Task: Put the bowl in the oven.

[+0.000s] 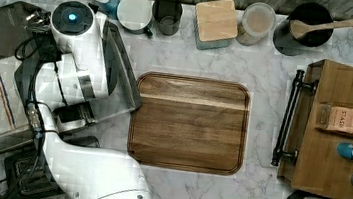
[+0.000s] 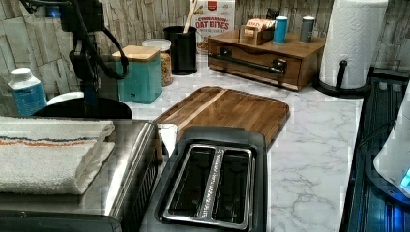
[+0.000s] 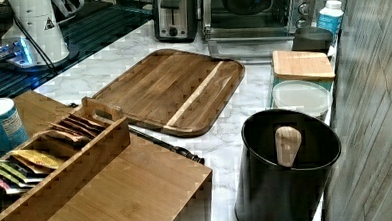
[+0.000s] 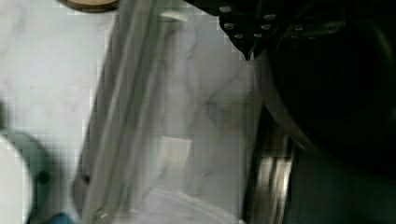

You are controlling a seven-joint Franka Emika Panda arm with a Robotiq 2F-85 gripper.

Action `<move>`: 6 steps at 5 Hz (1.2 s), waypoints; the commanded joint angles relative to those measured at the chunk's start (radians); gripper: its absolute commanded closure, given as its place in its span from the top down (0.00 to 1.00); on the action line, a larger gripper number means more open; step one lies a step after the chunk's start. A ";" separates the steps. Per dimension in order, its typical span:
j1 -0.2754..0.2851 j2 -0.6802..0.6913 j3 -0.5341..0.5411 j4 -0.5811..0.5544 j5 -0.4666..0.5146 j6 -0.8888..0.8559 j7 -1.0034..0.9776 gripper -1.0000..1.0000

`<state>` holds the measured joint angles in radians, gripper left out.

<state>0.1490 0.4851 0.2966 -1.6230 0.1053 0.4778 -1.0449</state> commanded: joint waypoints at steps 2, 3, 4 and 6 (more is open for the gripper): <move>-0.014 0.122 0.128 0.142 0.229 0.029 -0.048 0.00; -0.031 0.144 0.131 0.151 0.259 0.062 -0.019 1.00; -0.056 0.140 0.125 0.143 0.273 0.079 0.021 1.00; -0.118 0.081 0.113 0.046 0.361 0.140 0.088 1.00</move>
<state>0.0693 0.6460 0.4011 -1.5820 0.3943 0.5596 -1.0439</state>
